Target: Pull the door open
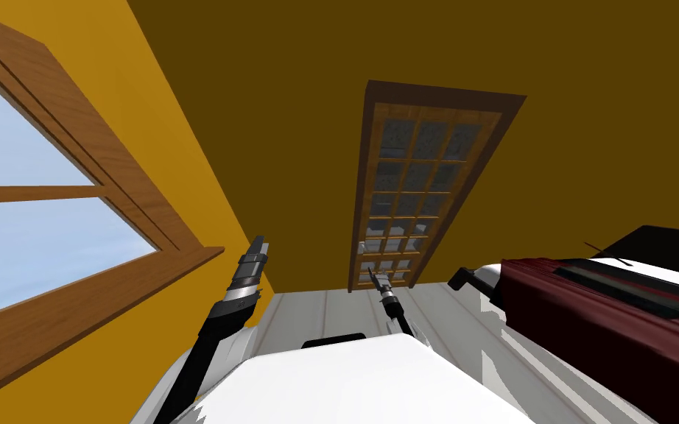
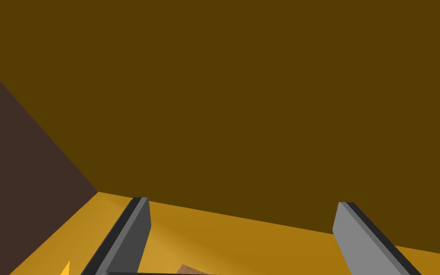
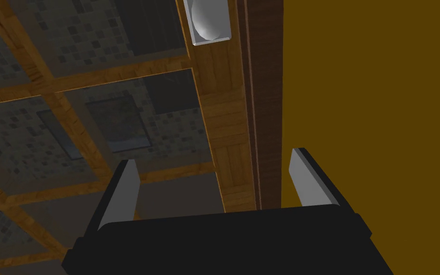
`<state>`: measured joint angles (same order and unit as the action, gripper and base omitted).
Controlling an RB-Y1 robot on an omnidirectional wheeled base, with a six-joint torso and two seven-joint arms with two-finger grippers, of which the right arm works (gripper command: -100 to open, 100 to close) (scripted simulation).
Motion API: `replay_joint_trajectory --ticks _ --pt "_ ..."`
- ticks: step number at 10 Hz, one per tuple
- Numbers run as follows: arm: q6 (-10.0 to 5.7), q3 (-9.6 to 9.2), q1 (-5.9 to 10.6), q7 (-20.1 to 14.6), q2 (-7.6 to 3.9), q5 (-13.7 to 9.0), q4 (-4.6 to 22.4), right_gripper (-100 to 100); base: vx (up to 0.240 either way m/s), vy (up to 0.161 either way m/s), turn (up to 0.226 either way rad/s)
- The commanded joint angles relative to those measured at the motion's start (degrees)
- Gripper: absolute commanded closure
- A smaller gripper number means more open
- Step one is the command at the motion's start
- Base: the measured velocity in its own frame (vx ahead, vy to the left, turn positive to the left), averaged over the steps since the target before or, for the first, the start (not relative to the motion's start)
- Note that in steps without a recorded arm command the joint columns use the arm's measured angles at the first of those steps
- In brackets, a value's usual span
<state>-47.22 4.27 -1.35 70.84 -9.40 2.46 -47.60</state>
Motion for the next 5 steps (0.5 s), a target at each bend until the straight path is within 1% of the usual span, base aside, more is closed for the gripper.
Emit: replay_joint_trajectory --ticks 1,2,5 --pt "-0.55 0.10 0.84 1.87 -0.17 0.13 2.31 -100 0.120 0.031 0.013" --pt "-0.85 0.16 1.38 3.24 -0.23 0.24 3.85 -100 0.150 0.001 0.017" --pt "-1.49 0.29 2.50 6.09 -0.36 0.46 7.04 -100 0.126 0.012 0.014"
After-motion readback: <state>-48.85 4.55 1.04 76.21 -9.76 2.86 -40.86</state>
